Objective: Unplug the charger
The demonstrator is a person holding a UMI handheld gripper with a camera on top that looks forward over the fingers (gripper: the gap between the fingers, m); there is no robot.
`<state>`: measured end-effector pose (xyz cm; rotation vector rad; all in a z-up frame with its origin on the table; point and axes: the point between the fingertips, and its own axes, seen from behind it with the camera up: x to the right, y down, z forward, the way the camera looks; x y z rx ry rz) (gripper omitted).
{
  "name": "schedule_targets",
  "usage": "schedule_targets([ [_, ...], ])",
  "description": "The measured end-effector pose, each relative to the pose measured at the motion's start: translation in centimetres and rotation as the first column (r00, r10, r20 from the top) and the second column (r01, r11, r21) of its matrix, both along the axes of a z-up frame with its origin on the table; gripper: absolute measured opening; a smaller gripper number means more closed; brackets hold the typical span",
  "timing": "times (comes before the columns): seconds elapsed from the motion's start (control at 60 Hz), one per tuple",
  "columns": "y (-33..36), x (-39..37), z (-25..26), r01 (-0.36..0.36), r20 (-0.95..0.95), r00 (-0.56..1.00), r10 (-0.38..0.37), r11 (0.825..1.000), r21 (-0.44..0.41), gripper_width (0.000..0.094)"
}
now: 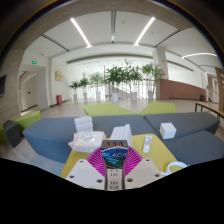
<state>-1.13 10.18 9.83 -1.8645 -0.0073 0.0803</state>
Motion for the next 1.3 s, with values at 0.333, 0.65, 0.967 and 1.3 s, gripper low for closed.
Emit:
schedule_targets([
  [0.333,-3.3,6.9,9.3,0.081,0.079,0.993,-0.086,0.994,0.071,0.0196],
  [0.65,-8.9,12.0,-8.3,0.138,0.144,0.985,-0.096,0.936,-0.323,0.0208],
  [0.967,-9.0,13.2,-11.1,0.160,0.227,0.971,-0.071,0.900,-0.406,0.0635],
  [1.3,-15.8,13.0,-3.0,0.080,0.131,0.991,-0.030,0.917,-0.390,0.0845],
])
